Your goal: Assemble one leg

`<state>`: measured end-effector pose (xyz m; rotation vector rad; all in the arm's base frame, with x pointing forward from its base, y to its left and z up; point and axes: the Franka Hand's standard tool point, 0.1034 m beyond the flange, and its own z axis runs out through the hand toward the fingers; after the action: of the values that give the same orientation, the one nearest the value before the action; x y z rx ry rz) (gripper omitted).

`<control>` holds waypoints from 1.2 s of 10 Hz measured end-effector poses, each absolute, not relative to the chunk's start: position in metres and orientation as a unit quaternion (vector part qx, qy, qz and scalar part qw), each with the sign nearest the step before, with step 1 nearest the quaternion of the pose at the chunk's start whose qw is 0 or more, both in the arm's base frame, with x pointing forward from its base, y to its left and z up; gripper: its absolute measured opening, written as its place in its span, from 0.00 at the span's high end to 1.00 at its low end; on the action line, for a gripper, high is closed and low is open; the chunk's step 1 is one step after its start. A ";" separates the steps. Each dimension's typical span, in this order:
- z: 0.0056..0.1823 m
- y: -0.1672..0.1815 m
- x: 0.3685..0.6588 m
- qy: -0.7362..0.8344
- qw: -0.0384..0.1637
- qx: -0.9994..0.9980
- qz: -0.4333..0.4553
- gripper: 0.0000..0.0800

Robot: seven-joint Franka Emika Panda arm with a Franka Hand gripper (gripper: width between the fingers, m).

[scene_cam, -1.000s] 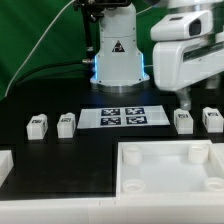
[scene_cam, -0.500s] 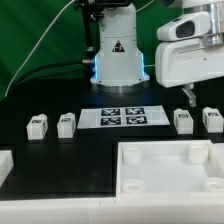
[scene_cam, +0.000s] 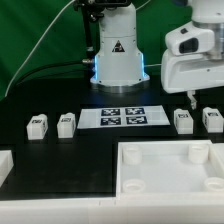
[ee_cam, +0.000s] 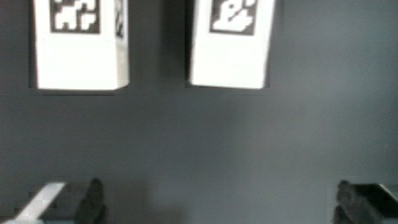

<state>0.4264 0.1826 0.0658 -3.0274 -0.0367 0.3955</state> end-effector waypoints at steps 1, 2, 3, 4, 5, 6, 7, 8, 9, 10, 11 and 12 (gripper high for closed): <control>0.065 0.186 0.420 -0.017 0.036 -0.979 0.201 0.19; 0.066 0.190 0.422 -0.022 0.032 -0.963 0.268 0.19; 0.064 0.188 0.424 -0.022 0.030 -0.946 0.322 0.19; 0.063 0.187 0.422 -0.024 0.026 -0.926 0.375 0.19; 0.060 0.188 0.424 -0.025 0.026 -0.916 0.399 0.19; 0.059 0.188 0.424 -0.025 0.026 -0.914 0.405 0.19; 0.056 0.187 0.423 -0.022 0.027 -0.916 0.400 0.19; 0.047 0.185 0.418 -0.018 0.027 -0.917 0.398 0.19; 0.039 0.184 0.407 -0.017 0.024 -0.914 0.404 0.19; 0.030 0.185 0.397 -0.009 0.018 -0.912 0.409 0.19; 0.021 0.188 0.385 -0.004 0.011 -0.908 0.419 0.19; 0.015 0.191 0.378 0.001 0.005 -0.905 0.426 0.19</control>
Offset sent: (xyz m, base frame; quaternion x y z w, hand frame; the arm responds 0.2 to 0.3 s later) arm 0.0000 0.0000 0.0000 0.0000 -0.3382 0.0000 0.9411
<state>0.3785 0.1908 0.0153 -2.8335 0.0019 1.3325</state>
